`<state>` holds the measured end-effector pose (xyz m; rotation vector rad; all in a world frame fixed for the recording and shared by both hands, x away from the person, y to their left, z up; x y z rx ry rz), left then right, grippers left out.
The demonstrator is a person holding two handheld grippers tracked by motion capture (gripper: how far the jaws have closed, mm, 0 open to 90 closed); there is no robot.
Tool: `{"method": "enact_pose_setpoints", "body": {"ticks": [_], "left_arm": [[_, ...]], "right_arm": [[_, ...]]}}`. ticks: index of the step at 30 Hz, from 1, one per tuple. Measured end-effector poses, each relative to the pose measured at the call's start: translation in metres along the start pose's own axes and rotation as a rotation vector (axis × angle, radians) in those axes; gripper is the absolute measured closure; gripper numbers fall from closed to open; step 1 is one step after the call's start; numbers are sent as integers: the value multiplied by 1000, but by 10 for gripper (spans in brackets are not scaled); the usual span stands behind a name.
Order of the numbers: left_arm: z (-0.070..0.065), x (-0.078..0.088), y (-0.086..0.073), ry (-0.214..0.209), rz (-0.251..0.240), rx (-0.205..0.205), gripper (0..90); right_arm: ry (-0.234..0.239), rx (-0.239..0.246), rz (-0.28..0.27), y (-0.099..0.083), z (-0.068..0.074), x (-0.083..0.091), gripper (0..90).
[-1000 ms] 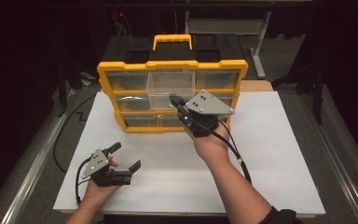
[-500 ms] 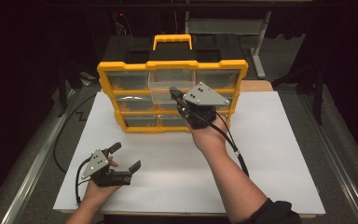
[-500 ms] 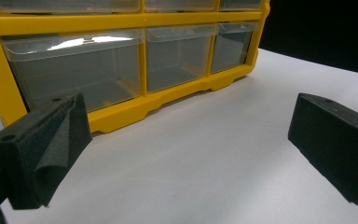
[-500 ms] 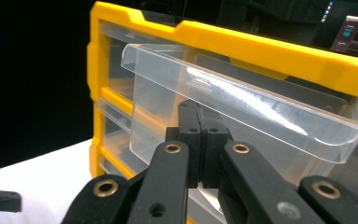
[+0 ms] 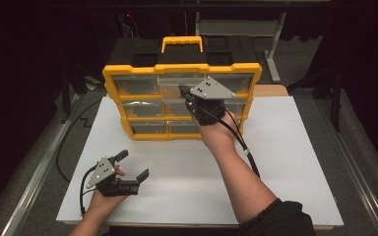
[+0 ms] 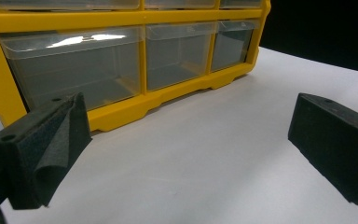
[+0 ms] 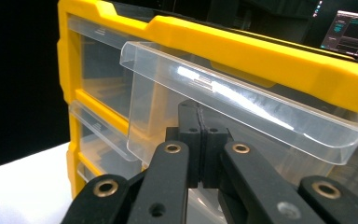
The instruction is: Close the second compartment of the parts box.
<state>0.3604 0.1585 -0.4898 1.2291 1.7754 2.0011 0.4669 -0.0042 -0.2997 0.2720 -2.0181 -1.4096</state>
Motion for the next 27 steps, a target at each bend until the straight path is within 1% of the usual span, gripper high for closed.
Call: {"method": "enact_pose_setpoints", "body": {"ticks": [11, 21, 27], "left_arm": [[1, -1, -2, 1, 15, -5, 6], [1, -1, -2, 2, 15, 0, 6], [1, -2, -2, 2, 16, -1, 6]], "right_arm": [[-18, -23, 12, 4, -9, -13, 900], [-34, -27, 27, 6, -16, -23, 900], [-34, -23, 28, 7, -16, -24, 900]]}}
Point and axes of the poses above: each handheld gripper's, and its own axes: x roughly backward along the jaws, y roughly out of its top, z roughly to its left, the point moved 10 cm from there along -x, roughly forward along the jaws, and after that the axes turned 14 degrees about z, right-handed, at the moved point
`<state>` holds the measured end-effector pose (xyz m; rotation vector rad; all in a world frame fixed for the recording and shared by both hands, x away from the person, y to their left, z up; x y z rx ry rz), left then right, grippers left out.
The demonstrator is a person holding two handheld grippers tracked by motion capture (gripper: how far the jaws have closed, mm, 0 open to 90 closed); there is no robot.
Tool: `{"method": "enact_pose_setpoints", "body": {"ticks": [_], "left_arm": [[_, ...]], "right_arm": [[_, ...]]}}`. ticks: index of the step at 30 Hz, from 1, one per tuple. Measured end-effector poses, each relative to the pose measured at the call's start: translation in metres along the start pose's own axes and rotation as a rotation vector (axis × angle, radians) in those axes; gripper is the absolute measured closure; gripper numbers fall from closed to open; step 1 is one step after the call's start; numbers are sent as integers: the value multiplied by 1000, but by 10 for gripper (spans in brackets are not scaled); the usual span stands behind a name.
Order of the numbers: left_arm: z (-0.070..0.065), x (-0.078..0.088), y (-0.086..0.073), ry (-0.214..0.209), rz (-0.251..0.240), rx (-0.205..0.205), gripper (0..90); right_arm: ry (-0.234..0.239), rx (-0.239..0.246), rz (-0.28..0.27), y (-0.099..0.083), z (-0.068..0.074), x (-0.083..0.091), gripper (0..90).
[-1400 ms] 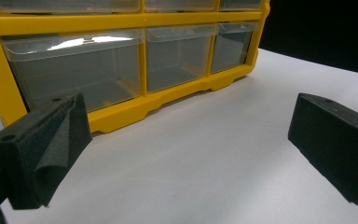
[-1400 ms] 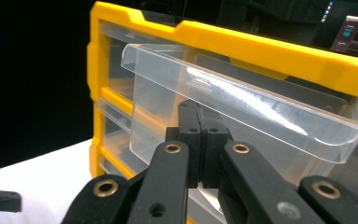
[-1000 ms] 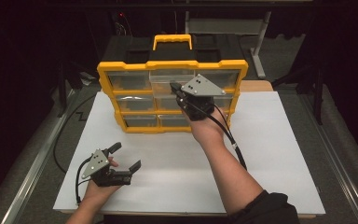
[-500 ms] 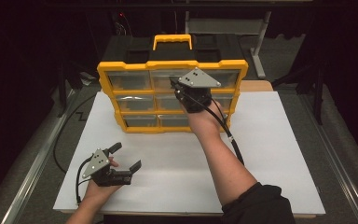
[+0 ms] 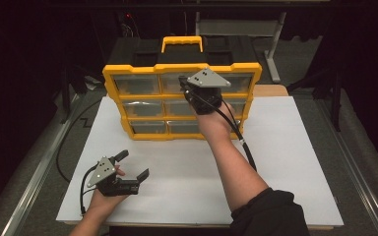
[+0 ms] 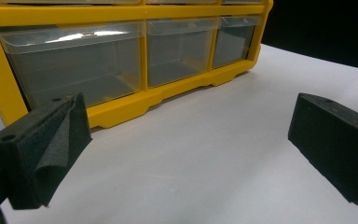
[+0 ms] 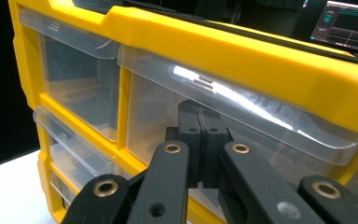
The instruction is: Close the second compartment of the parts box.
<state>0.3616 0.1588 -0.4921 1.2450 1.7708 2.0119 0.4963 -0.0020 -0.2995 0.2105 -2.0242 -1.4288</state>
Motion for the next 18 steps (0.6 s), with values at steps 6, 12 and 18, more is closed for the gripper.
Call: {"method": "enact_pose_setpoints", "body": {"ticks": [6, 12, 18], "left_arm": [[0, 0, 0, 1, 0, 0, 6], [0, 0, 0, -1, 1, 0, 6], [1, 1, 0, -4, -2, 7, 6]], "right_arm": [[-3, 2, 1, 0, 0, 0, 900], [19, -9, 0, 0, 5, 4, 900], [36, 18, -31, 4, 16, 23, 900]]}}
Point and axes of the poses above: each handheld gripper's, and its own axes: x roughly backward along the jaws, y roughly out of its top, z roughly to its left, the point moved 10 cm from there along -x, roughly forward along the jaws, and after that the axes turned 14 degrees about z, right-handed, at the moved point
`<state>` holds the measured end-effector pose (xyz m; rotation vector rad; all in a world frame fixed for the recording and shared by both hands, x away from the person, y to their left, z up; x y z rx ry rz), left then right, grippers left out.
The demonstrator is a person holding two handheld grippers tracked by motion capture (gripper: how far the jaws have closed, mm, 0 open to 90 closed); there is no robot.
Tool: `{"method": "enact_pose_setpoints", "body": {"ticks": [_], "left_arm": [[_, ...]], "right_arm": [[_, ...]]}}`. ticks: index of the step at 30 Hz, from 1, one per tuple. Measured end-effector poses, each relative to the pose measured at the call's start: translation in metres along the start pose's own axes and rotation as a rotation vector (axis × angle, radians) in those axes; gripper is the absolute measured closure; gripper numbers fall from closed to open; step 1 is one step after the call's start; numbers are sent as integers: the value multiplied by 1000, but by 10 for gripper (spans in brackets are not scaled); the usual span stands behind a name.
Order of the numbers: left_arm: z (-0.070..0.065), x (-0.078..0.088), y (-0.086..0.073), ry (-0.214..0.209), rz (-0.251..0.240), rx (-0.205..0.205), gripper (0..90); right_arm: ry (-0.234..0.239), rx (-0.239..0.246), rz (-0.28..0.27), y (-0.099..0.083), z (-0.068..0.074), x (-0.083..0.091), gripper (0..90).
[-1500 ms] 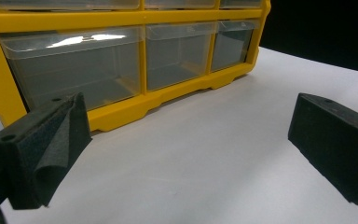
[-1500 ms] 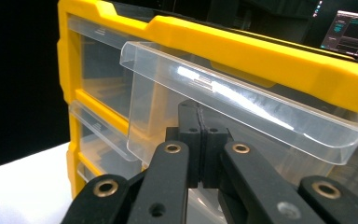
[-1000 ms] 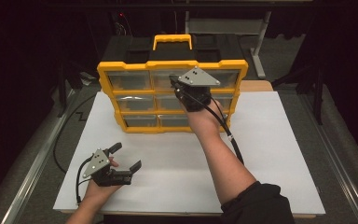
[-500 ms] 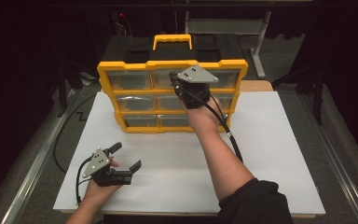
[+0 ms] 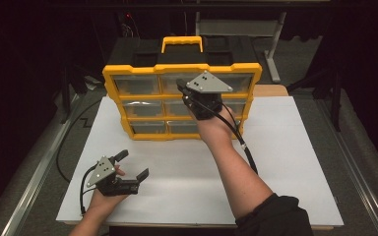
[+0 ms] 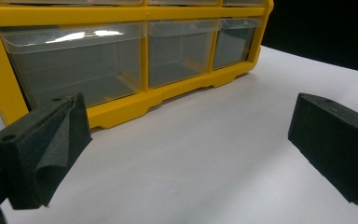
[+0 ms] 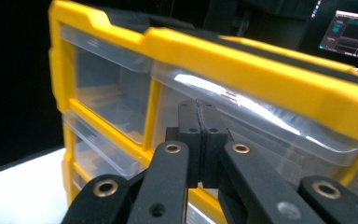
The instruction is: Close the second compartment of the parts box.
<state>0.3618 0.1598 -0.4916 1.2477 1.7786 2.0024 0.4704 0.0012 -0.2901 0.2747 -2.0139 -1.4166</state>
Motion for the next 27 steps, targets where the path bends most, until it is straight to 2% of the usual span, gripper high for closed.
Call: {"method": "enact_pose_setpoints", "body": {"ticks": [5, 8, 27], "left_arm": [[-1, -1, 0, 1, 2, 0, 6], [-1, 0, 0, 3, 2, -2, 6], [-1, -1, -3, 6, 16, -7, 6]], "right_arm": [[4, 11, -14, -4, 3, 15, 900], [7, 8, -3, -17, 2, 19, 900], [14, -57, 117, -136, -12, 20, 900]]}}
Point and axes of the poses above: each handheld gripper's, and its own axes: x roughly backward along the jaws, y roughly out of its top, z roughly to its left, the point moved 10 cm from there along -x, roughly forward along the jaws, and after that the axes turned 14 degrees about z, right-handed, at the moved point
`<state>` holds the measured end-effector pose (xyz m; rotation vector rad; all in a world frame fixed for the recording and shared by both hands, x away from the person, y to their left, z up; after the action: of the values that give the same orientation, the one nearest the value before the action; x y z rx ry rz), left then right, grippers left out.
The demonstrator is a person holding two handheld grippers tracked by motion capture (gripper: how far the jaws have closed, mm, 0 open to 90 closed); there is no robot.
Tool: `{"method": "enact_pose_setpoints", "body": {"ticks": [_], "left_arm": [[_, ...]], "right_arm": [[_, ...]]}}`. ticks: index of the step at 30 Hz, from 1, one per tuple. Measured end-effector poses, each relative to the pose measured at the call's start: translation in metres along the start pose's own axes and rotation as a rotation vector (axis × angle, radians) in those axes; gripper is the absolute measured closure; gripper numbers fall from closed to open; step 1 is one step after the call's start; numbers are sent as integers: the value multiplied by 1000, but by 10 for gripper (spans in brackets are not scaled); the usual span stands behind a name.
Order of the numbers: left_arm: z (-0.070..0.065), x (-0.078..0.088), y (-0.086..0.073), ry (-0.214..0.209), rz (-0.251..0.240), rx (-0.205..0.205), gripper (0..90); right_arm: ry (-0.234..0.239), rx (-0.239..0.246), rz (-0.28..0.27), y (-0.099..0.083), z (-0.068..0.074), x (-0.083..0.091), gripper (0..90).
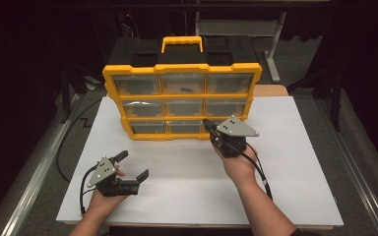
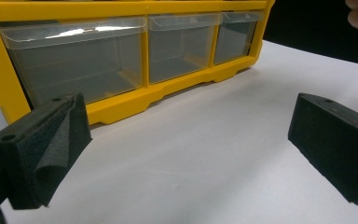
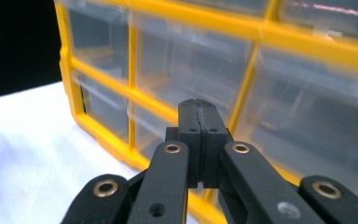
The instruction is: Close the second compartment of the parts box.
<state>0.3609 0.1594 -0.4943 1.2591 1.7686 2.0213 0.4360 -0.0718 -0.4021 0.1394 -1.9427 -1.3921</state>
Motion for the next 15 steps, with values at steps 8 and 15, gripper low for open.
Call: {"method": "enact_pose_setpoints", "body": {"ticks": [8, 15], "left_arm": [[1, 1, -1, 1, 5, -1, 6], [3, 5, -3, 7, 4, 0, 6]], "right_arm": [[-6, -25, 37, -43, -6, 3, 900], [-18, -35, 57, -73, -12, 16, 900]]}}
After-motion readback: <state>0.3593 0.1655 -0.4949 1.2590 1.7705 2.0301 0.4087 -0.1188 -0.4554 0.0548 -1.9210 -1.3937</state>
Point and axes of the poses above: each handheld gripper's, and its own axes: x roughly backward along the jaws, y roughly out of its top, z roughly to its left, the point moved 10 cm from there along -x, roughly forward along the jaws, and after that the axes turned 14 degrees about z, right-handed, at the moved point
